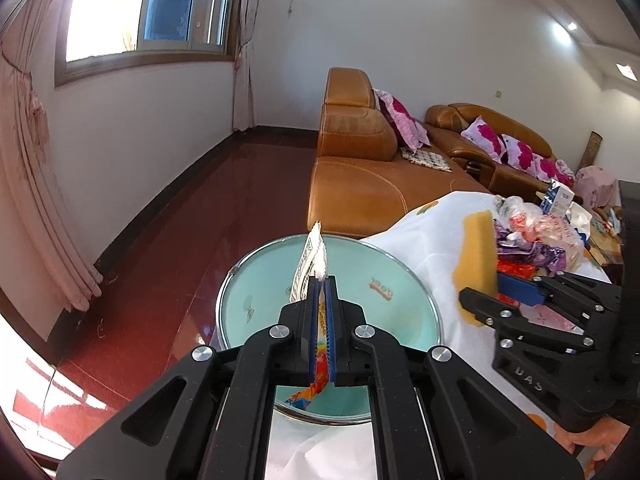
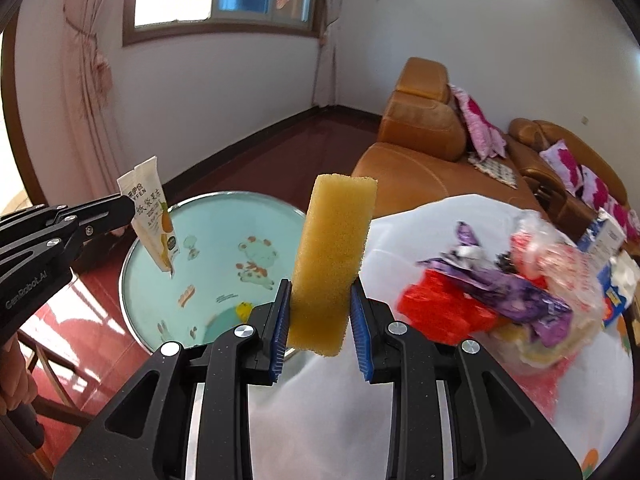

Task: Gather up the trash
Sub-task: 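Move both grippers over the blue bin and release the packet and sponge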

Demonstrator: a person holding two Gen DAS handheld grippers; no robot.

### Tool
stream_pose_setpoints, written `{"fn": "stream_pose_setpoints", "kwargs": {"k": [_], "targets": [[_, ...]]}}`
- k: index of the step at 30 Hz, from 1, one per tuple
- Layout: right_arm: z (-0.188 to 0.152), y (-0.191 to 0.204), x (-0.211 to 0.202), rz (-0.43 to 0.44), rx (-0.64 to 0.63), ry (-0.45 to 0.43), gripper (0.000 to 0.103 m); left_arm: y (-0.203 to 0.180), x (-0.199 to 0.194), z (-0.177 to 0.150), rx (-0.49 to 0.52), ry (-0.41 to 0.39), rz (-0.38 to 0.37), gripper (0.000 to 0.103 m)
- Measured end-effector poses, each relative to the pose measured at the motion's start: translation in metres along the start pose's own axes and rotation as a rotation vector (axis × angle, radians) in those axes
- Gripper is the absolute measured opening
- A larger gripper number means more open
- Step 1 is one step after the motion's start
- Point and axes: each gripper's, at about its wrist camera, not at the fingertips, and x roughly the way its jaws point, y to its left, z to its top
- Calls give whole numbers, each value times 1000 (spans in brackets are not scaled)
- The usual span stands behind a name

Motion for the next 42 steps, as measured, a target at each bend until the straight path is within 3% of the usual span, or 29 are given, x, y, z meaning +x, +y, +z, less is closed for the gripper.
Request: {"fn": "stream_pose_setpoints", "kwargs": {"k": [12,17,26,33,36,37,38,40,42], "targets": [[3,19,38,39,-61,87,32,5,15,-3,-7,36,-2,3],[3,20,41,38,-62,89,33,5,17,-4,-10,43,4,3],[5,16,39,44,-57,78,49,7,18,-5,-19,49,9,4],[8,4,28,19,-10,57,50,7,20,-5,-12,55,17,4],[5,-6,17,22,24,35,51,5,21,-4,-4,60,38,8],[4,-8,13,19,34,26,53,3,21,-5,-2,62,49,16],[3,-11,9,15,45,18,58,3,20,-4,-2,62,58,34],[0,-17,1,3,74,2,61,3,17,-4,-11,54,89,53],[-3,-21,-6,-7,94,-8,64,2,13,-5,-9,48,103,54]]}}
